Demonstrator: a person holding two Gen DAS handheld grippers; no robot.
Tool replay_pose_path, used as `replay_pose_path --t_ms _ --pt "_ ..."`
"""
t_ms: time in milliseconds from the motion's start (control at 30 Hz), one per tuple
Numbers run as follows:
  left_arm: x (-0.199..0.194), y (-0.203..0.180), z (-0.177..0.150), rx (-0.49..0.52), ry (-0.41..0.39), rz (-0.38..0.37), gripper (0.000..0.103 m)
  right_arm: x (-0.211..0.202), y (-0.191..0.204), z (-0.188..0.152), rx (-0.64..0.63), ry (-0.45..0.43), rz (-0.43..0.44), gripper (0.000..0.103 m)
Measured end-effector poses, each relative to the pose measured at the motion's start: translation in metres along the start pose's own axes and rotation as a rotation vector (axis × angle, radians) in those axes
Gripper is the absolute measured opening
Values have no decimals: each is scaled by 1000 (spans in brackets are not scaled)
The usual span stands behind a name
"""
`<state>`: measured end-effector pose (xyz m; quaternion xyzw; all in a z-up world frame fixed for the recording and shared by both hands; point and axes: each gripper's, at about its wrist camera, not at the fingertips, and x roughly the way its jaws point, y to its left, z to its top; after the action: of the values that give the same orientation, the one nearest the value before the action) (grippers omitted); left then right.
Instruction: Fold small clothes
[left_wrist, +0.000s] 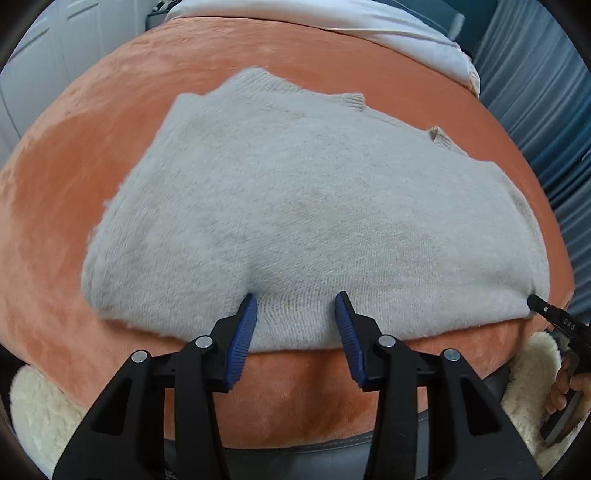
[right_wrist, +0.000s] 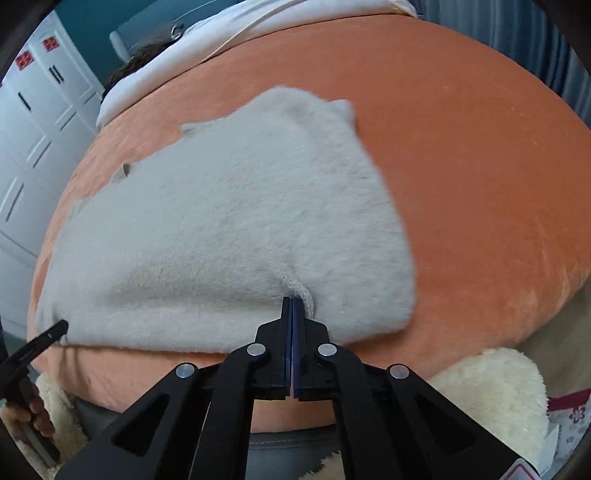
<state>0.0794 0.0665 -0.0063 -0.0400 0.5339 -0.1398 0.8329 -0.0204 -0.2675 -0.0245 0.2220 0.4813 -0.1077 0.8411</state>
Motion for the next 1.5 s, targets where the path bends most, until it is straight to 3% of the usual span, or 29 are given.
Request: replay_pose_path --t_ms 100,200,267,300,400,433,500,533,567,633,833,933,1067,1300,1333,1467,1500 --pt "-1 -7 -4 28 -16 38 43 -15 -4 -3 -9 -56 -50 4" --pt "-2 -14 -8 47 -16 56 45 3 -16 -2 34 0 -55 0" --pt "-7 -12 -7 32 -23 38 45 -15 -13 2 51 -74 -32 1" --pt "-8 -9 -8 20 -23 32 46 -17 -10 8 31 -98 -35 7" --pt "-3 -4 -14 -7 -2 36 47 7 0 11 -35 -24 -93 8" --pt "-4 -2 -17 -16 0 33 47 25 2 10 -40 25 -118 1" --pt "-15 4 -20 -60 -17 14 47 17 5 8 -15 -6 -117 3" --pt "-22 8 -22 -85 -38 5 52 8 12 8 -16 -27 -103 9" --pt "-32 17 -24 -129 -65 -7 63 -2 22 10 -25 -51 -80 12" --pt "-49 40 -26 -240 -129 -24 70 -12 53 9 -71 -64 -17 12" --pt "-41 100 -26 -533 -156 -91 73 -2 175 8 -293 -52 138 12" --pt "-28 111 -28 -608 -147 -125 78 23 220 10 -341 -26 156 12" --pt "-20 117 -28 -637 -158 -162 86 76 236 4 -329 103 93 12" --pt "-12 118 -17 -656 -200 -175 93 82 225 -9 -327 98 112 10" --pt "-11 117 -15 -660 -207 -172 90 82 224 -9 -329 96 114 10" --pt "-13 109 2 -622 -212 -192 23 86 220 -7 -315 86 135 8" --pt "-20 101 7 -584 -228 -197 21 86 219 -7 -313 82 143 8"
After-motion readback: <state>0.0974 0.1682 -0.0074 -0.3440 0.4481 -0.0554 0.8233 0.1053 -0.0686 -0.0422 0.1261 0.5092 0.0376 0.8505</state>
